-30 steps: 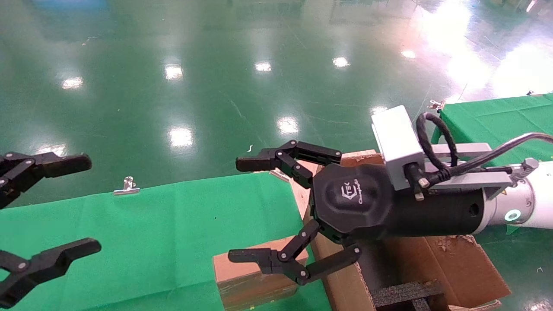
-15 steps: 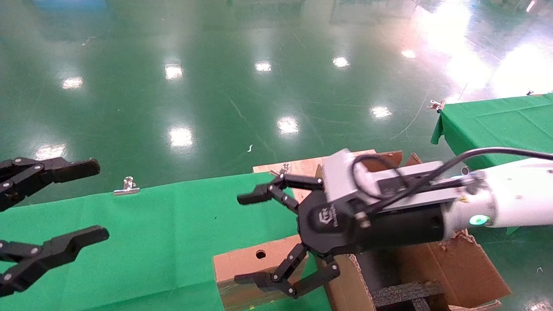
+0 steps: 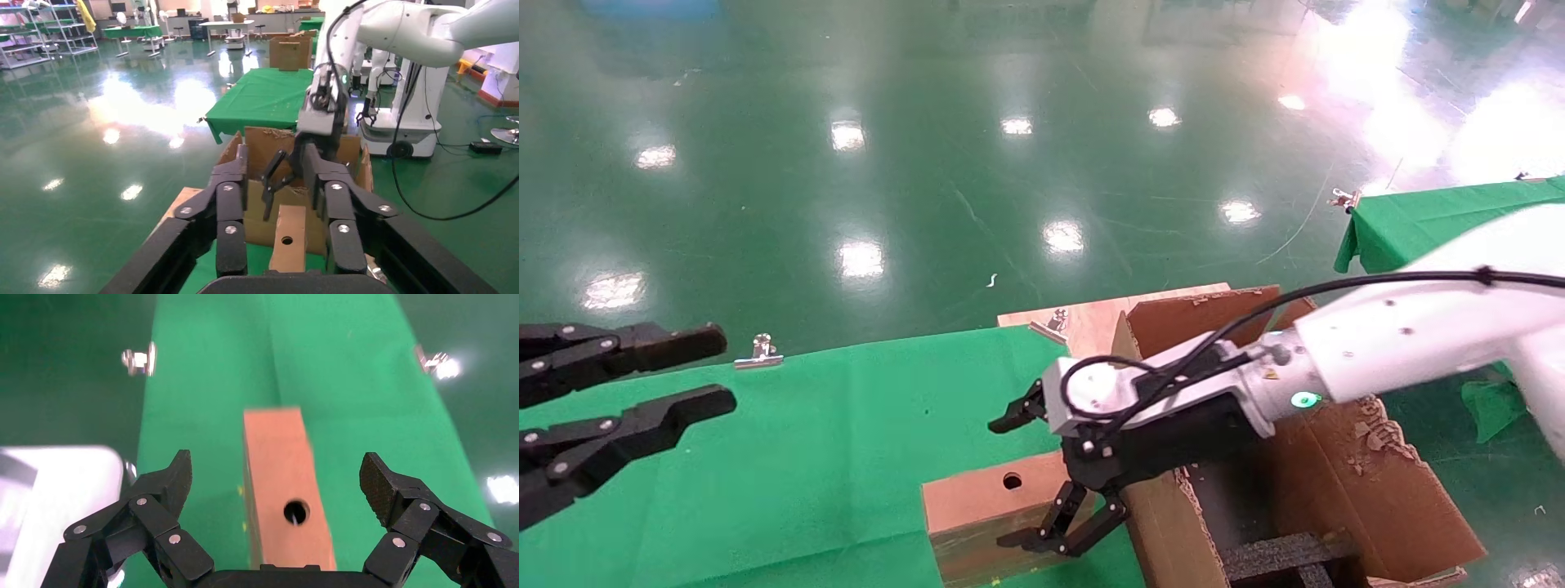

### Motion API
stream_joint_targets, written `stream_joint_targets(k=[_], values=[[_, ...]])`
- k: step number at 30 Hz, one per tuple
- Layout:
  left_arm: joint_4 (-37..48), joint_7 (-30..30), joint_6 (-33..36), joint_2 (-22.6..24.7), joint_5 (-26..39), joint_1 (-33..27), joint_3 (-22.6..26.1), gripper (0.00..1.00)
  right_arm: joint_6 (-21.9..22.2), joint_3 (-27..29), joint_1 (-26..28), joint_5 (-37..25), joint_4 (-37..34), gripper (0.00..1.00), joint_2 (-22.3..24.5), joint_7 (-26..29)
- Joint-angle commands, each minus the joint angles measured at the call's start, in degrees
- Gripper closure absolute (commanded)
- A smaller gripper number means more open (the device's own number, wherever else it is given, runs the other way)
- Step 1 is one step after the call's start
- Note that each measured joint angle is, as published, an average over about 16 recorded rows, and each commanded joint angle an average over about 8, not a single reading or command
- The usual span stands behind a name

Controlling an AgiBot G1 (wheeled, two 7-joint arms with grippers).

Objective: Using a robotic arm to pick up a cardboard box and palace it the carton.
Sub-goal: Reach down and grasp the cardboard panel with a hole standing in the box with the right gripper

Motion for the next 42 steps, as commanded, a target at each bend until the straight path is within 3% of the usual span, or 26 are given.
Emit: stream_joint_targets(k=[1,12,20,21,27,29,30,36,38,42], values=[[0.0,0.0,0.0,0.0,0.0,0.0,0.0,1.0,-0.32,-1.52,1.51,-2.14,-1.51,0.0,-1.4,-0.65],[0.0,0.0,0.0,0.0,0.0,0.0,0.0,1.0,-0.94,-11.51,9.93,-10.51,-9.43,0.0,-8.65,-5.32],[0.0,0.0,0.0,0.0,0.0,0.0,0.0,0.99,-0.82,-16.95,13.6,-12.47,-13.22,0.0,-11.72,-8.85],[0.0,0.0,0.0,0.0,0.0,0.0,0.0,0.92,-0.81,-17.47,13.92,-12.5,-13.55,0.0,-12.0,-9.17],[0.0,0.0,0.0,0.0,0.0,0.0,0.0,0.17,-0.77,-20.1,15.35,-12.15,-14.85,0.0,-13.17,-10.4],[0.0,0.0,-0.01,0.0,-0.01,0.0,0.0,0.0,-0.78,-20.82,15.68,-12.05,-15.13,0.11,-13.44,-10.61],[0.0,0.0,-0.01,0.0,-0.01,0.0,0.0,0.0,-0.79,-21.14,15.81,-11.98,-15.26,0.19,-13.55,-10.68],[0.01,0.0,-0.02,0.0,-0.02,0.01,0.0,0.0,-0.83,-21.97,16.17,-11.68,-15.69,0.9,-13.84,-10.77],[0.01,0.0,-0.02,0.0,-0.02,0.01,0.0,0.0,-0.83,-21.89,16.15,-11.65,-15.64,0.99,-13.8,-10.77],[0.01,0.0,-0.02,0.0,-0.02,0.01,0.0,0.0,-0.83,-21.66,16.06,-11.66,-15.51,1.0,-13.7,-10.76]])
